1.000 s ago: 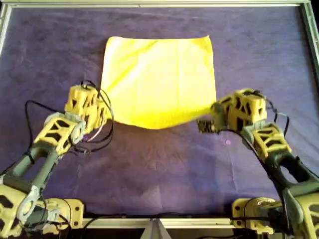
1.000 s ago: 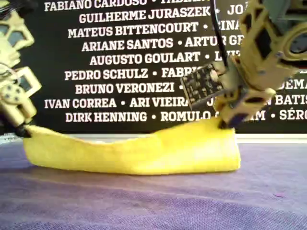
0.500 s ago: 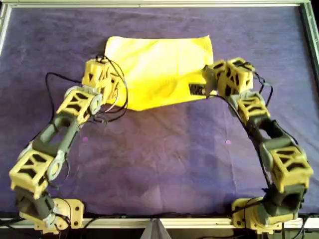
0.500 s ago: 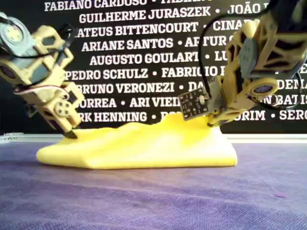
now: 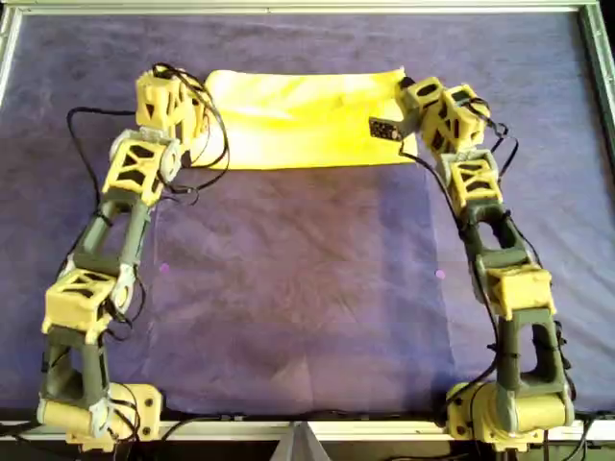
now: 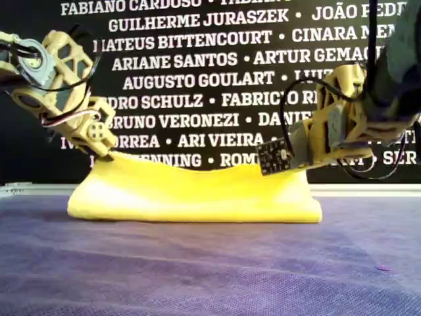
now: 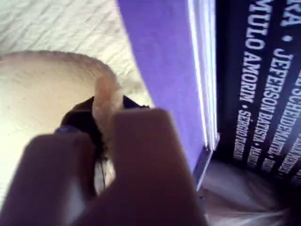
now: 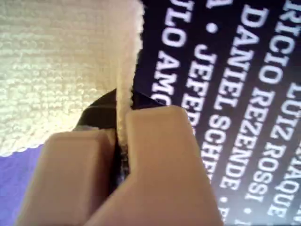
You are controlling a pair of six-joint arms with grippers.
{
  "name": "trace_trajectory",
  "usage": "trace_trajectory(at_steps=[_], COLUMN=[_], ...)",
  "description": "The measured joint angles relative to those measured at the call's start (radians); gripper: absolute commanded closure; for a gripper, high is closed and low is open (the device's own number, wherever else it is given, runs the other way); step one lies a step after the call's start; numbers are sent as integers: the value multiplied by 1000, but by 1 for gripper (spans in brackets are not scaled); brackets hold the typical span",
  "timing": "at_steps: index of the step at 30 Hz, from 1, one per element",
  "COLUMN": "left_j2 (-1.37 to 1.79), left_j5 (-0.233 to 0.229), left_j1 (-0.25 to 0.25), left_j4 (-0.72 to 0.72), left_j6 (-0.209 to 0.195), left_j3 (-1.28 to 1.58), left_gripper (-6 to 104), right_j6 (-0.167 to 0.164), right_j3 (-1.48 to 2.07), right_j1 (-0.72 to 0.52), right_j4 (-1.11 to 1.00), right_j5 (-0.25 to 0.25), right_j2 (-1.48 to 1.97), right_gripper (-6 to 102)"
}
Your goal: Fold a cloth
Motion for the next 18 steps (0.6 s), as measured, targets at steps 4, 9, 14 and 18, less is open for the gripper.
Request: trace_trajectory(at_steps=[4, 9, 14, 18], left_j2=[-101, -236, -279, -282], left_j5=[0, 0, 0, -9], left_j1=[0, 0, 0, 0], left_j4=[0, 0, 0, 0], left_j6=[0, 0, -2, 3], left_j3=[-98, -221, -298, -318], left_gripper=[97, 87, 56, 38], right_j6=[0, 0, 0, 0], right_j3=[-132, -192, -192, -192], right_j1=[2, 3, 2, -2], right_j4=[0, 0, 0, 0], right_j5=[0, 5, 5, 3], right_j2=[-86, -127, -127, -127], right_gripper=[95, 77, 53, 50])
